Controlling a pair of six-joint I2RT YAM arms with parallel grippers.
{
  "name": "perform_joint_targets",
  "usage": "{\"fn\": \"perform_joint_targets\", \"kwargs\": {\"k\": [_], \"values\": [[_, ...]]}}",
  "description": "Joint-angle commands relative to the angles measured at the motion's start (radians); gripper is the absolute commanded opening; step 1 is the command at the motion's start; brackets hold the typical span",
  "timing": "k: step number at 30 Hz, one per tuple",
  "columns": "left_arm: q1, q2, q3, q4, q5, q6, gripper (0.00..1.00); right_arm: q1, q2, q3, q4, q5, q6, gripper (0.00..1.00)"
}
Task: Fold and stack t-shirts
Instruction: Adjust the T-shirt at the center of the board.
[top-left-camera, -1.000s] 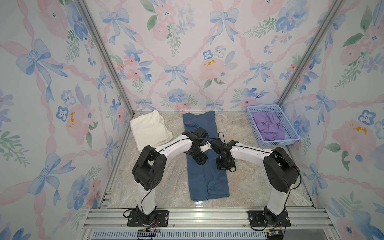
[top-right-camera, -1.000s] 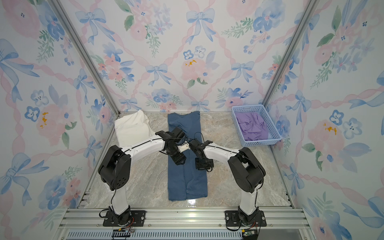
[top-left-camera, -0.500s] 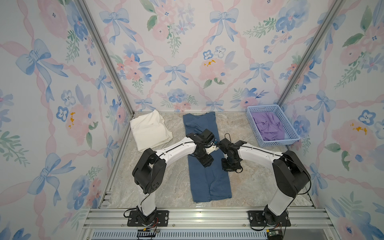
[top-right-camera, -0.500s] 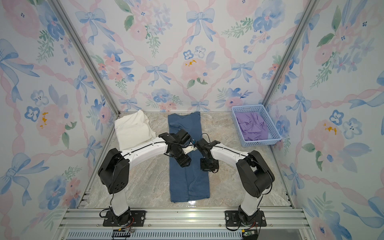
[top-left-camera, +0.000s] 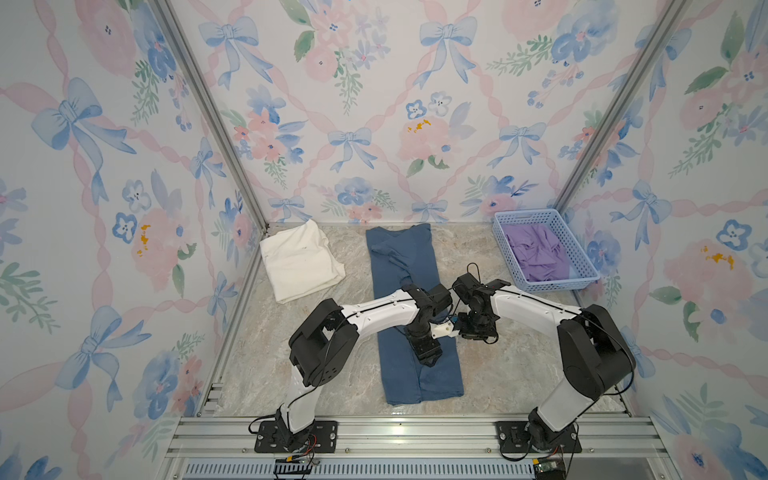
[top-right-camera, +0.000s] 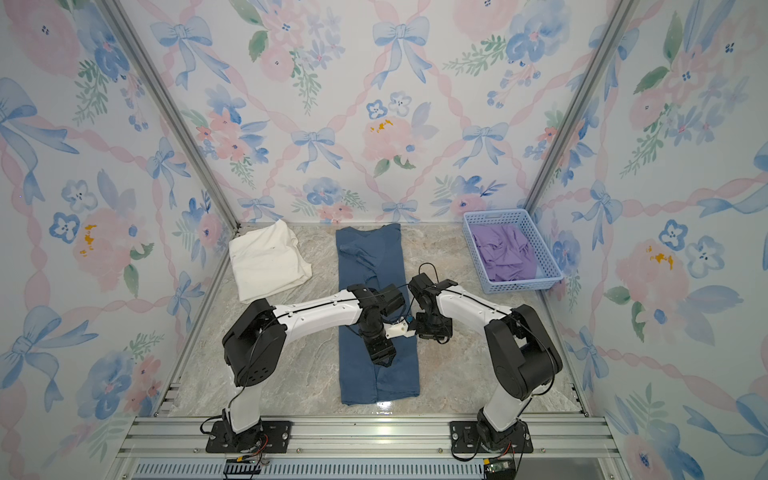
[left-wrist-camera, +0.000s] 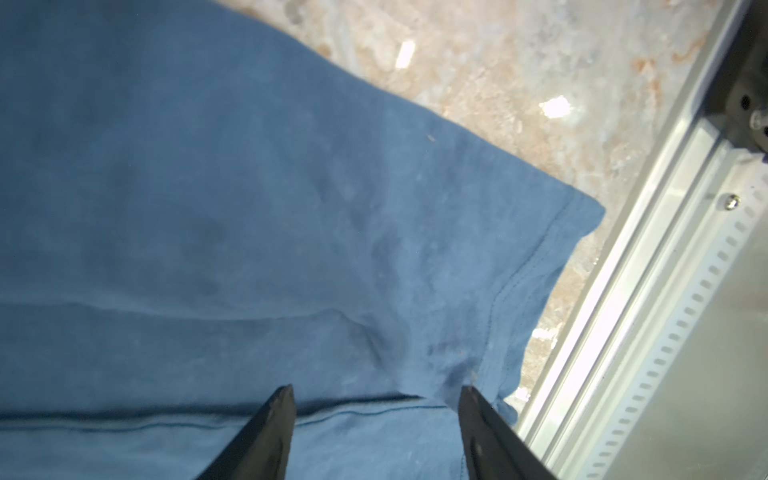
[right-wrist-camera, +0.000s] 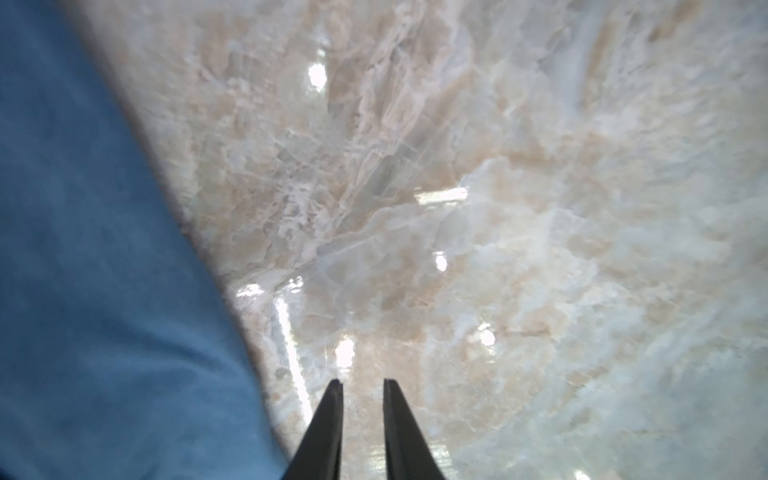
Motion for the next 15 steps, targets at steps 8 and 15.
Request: {"fn": "perform_joint_targets", "kwargs": {"k": [8,15], "values": [[-0.046,0.03,0.041,0.01,0.029,0.039,0.65,-0.093,-0.059,-0.05,0.093,-0.035,-0.019,0.22],[-0.04,0.109,0.121,0.013,-0.074,0.018,0.64,-0.185,-0.12,-0.054,0.073,-0.036,-0.035,0.22]]}}
